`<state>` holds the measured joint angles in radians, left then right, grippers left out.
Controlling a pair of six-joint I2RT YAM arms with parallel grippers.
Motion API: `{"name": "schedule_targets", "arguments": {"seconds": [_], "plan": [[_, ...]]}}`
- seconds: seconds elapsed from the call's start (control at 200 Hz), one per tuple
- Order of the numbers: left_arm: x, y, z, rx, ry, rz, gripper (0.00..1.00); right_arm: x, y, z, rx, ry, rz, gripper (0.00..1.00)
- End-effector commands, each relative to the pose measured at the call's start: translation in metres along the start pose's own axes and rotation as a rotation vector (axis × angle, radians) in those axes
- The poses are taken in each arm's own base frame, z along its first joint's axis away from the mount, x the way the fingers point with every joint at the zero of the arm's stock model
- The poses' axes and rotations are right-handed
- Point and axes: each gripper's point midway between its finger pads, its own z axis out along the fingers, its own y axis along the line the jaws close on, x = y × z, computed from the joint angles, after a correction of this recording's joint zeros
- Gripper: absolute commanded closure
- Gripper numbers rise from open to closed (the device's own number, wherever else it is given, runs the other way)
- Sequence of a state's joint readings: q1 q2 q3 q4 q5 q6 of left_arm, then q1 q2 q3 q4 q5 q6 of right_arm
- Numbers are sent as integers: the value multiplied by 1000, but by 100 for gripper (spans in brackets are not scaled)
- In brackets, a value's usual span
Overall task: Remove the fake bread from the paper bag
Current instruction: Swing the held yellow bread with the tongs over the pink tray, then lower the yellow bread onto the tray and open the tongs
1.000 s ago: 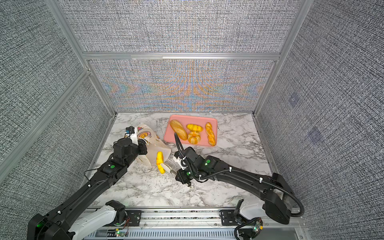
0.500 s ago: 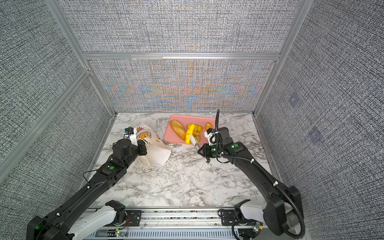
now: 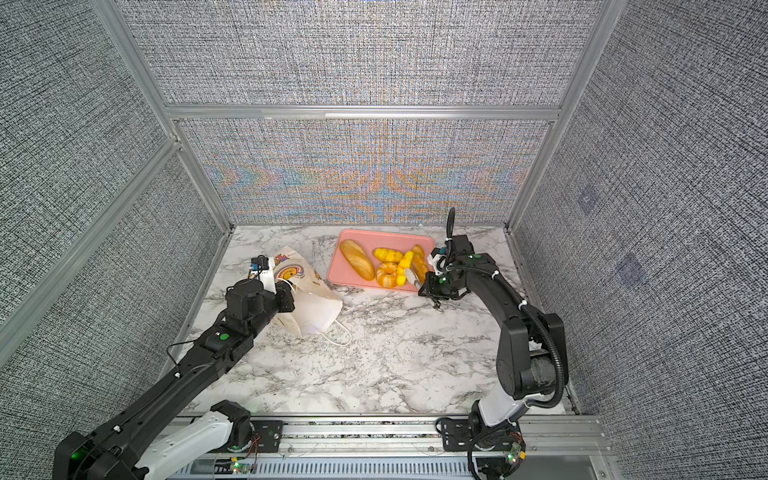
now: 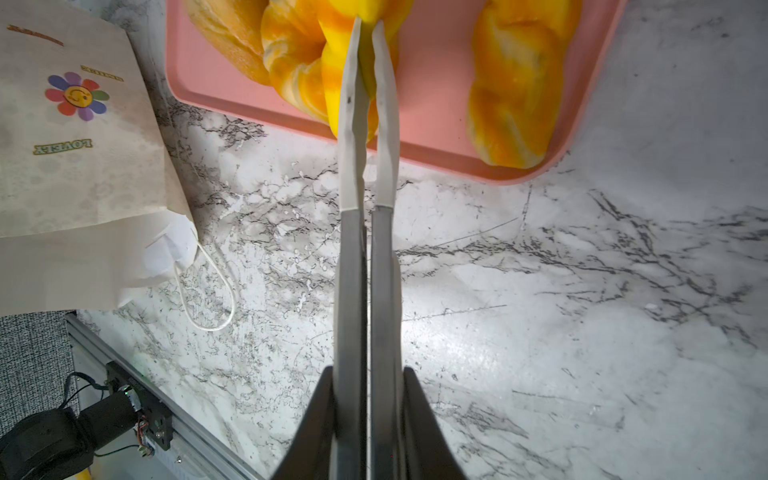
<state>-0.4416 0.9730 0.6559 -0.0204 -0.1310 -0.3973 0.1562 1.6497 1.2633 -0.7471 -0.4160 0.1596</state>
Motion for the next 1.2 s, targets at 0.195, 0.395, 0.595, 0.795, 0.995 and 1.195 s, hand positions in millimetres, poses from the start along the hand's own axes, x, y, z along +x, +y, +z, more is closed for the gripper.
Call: {"name": "schedule_targets", "arguments": {"seconds": [0.195, 0.395, 0.595, 0.795, 0.995, 1.195], "plan": [[1, 0, 1, 2, 3, 1, 100, -8, 1, 19, -44, 55, -14, 100], [2, 1, 0, -4, 6, 5, 100, -23, 20, 25, -146, 40, -31, 100], [1, 2, -1, -9, 5, 11, 100, -26, 25, 35, -199, 56, -30, 100], [1, 3, -2, -13, 6, 19, 100, -18, 12, 30, -138, 57, -6, 100], [3, 2, 0, -5, 10, 10, 100, -5, -8, 27, -64, 71, 35, 83], [3, 2, -2, -6, 9, 13, 100, -2, -14, 15, -11, 55, 44, 66]]}}
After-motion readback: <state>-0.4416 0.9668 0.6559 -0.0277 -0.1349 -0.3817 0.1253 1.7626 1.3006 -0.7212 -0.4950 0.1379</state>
